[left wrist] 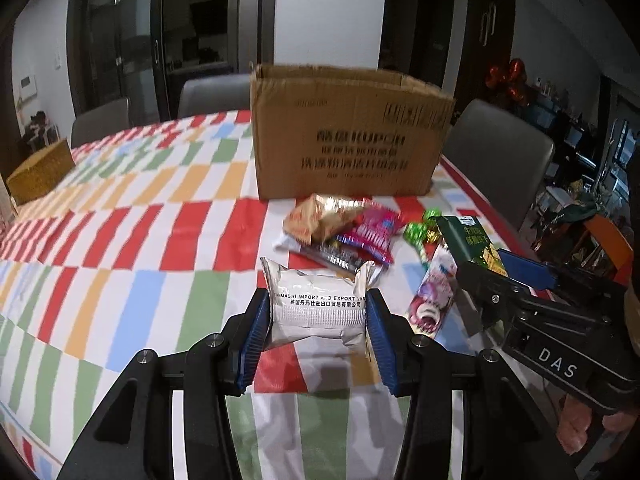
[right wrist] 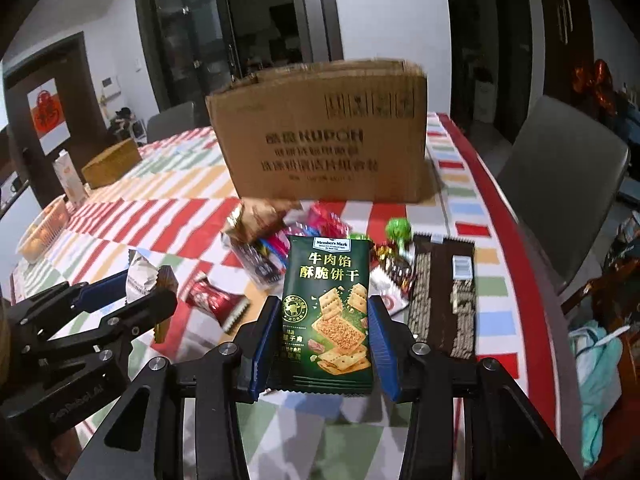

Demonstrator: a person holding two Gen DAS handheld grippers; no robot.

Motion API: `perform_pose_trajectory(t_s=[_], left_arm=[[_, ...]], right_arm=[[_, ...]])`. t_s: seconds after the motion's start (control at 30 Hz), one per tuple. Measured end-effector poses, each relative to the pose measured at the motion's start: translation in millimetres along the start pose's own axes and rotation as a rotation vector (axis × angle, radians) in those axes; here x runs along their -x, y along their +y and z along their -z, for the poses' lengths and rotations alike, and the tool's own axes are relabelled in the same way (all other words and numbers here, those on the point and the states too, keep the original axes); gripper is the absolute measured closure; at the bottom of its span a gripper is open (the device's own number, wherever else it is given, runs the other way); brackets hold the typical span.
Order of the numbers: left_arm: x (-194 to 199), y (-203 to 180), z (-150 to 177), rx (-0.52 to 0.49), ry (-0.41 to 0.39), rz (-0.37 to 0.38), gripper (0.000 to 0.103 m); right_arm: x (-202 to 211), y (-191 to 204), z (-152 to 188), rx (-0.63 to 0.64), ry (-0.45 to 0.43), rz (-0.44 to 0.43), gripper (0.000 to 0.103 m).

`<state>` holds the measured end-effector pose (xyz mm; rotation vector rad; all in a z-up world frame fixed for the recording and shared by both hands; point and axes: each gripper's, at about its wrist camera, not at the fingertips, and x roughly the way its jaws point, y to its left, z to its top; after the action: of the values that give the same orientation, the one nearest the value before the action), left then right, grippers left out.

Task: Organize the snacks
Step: 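Carry both packets over the cardboard box and open both tools to drop them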

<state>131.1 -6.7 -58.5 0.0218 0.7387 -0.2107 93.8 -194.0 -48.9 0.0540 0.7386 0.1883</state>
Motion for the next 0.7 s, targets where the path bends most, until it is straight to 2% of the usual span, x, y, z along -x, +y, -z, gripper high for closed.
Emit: perform_pose_trajectory(t_s=[0.33,0.7], left_arm=[[26.9,-10.6,-39.7,-0.066,-0.124,-0.006,0.056],[28.0,-17.3,-102.3,-0.120,-0.202,-0.008,0.056]], right_arm=[[29.9,-1.6,-35.3,0.041,-0.106,0.002,0.059],[39.2,-9.5,-94.9,0.074,-0.192,0.006,0.059]])
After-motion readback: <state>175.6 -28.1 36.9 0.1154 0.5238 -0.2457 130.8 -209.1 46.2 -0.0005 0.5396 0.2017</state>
